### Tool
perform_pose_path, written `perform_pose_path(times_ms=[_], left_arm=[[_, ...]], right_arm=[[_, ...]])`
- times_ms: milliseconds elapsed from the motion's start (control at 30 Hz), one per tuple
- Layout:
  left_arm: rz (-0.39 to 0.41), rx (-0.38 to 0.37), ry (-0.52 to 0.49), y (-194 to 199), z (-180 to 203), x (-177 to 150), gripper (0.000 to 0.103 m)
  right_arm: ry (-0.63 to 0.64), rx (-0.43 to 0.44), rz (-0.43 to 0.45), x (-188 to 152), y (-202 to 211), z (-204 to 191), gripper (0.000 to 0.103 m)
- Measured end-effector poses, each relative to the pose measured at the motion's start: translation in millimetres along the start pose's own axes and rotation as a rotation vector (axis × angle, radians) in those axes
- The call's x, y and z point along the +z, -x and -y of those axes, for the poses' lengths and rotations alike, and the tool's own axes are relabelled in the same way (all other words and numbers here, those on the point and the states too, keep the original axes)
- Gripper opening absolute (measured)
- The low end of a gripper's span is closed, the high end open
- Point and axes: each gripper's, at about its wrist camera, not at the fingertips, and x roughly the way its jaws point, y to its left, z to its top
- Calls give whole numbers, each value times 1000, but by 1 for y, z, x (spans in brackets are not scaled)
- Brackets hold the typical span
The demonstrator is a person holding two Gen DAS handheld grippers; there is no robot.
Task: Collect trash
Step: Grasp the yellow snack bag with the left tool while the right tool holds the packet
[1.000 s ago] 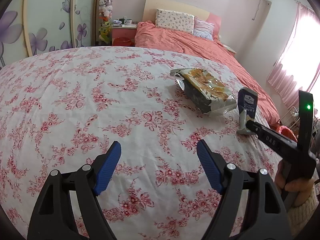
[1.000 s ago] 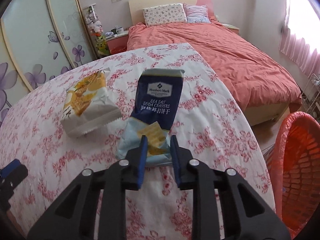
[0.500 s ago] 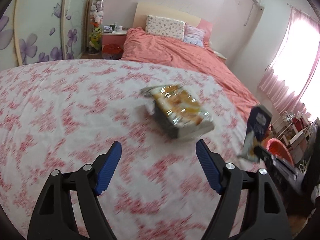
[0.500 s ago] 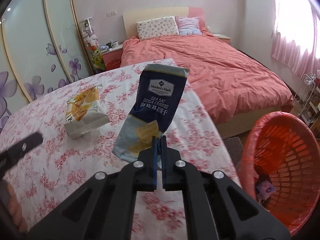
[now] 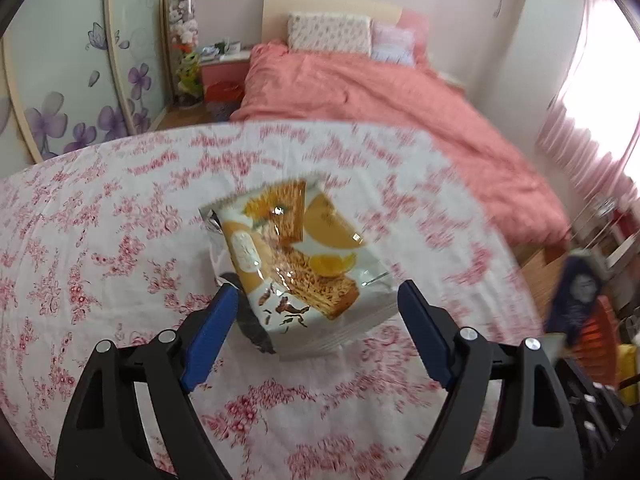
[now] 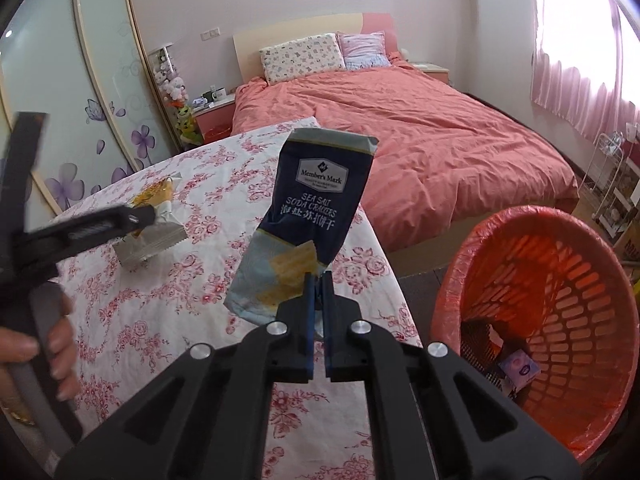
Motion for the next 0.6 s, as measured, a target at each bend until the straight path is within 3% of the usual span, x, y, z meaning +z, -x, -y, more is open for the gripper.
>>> perform_pose_path(times_ms=[67, 133, 167, 233, 333, 600], left_arm=[[-46, 48, -13, -15, 2, -4, 81], [-79, 44, 10, -25, -3, -10, 75], [-54, 59, 4, -23, -4, -12, 71], [-37, 56, -15, -21, -5, -14, 48], [-35, -3, 1, -17, -12, -13, 27], [8, -26, -19, -6, -15, -21, 20]], right_arm=[[-5, 3, -4, -2, 0, 1, 4], [-7, 5, -5, -3, 0, 2, 4], [-8, 7, -6, -3, 0, 2, 4], [-10, 9, -5, -5, 0, 2, 4], [-14, 10, -8, -5, 0, 3, 4], [-21, 14, -17, -6, 1, 4, 4]])
